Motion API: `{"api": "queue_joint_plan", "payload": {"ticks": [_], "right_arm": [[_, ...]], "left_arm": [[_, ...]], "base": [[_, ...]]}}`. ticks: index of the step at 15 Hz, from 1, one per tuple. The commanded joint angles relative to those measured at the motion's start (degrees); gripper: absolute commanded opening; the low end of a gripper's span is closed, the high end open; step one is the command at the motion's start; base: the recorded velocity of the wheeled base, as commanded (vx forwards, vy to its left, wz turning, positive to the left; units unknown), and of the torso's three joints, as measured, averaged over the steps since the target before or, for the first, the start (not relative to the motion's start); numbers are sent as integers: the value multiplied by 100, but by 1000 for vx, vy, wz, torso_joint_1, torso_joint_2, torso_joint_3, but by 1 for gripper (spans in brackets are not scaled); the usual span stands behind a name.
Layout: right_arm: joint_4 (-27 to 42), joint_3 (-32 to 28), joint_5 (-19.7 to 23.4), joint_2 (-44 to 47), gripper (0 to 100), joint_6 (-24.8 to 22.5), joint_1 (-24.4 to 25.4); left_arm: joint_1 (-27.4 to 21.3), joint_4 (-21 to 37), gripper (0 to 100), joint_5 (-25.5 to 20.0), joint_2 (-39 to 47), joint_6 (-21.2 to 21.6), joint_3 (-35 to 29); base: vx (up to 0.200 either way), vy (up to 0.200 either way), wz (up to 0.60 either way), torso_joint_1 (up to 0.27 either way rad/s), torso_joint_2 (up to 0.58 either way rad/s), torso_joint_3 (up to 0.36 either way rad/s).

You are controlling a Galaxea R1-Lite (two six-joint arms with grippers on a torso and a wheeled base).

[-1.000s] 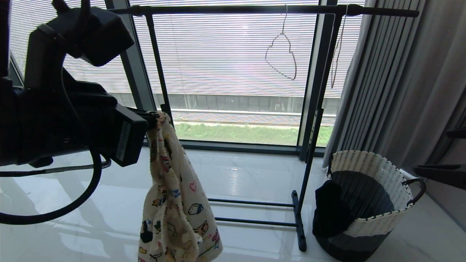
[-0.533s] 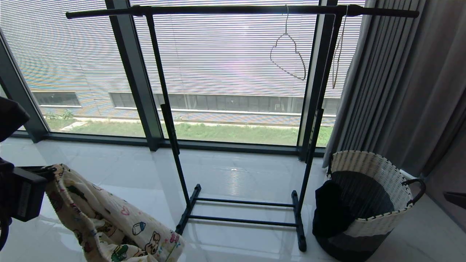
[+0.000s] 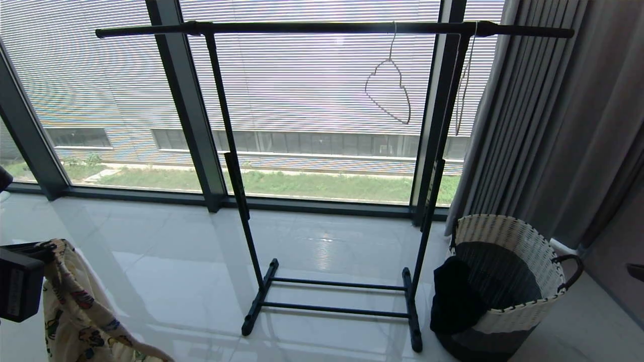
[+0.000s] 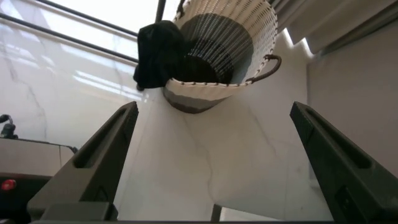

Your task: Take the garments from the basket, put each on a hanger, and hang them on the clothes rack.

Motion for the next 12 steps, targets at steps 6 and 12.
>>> {"api": "queue_joint_plan", "payload": {"ticks": [6,12], "right_arm": [[-436,2,32,256,100,54,-19],[-753,-7,32,344,100,62,-37]], "left_arm": [[3,1,0,1,-26,27,-4],[3,-8,0,10,-26,18,4]], "base": [[0,0,0,181,-460,-279],[0,0,0,208,-482,-283]]}}
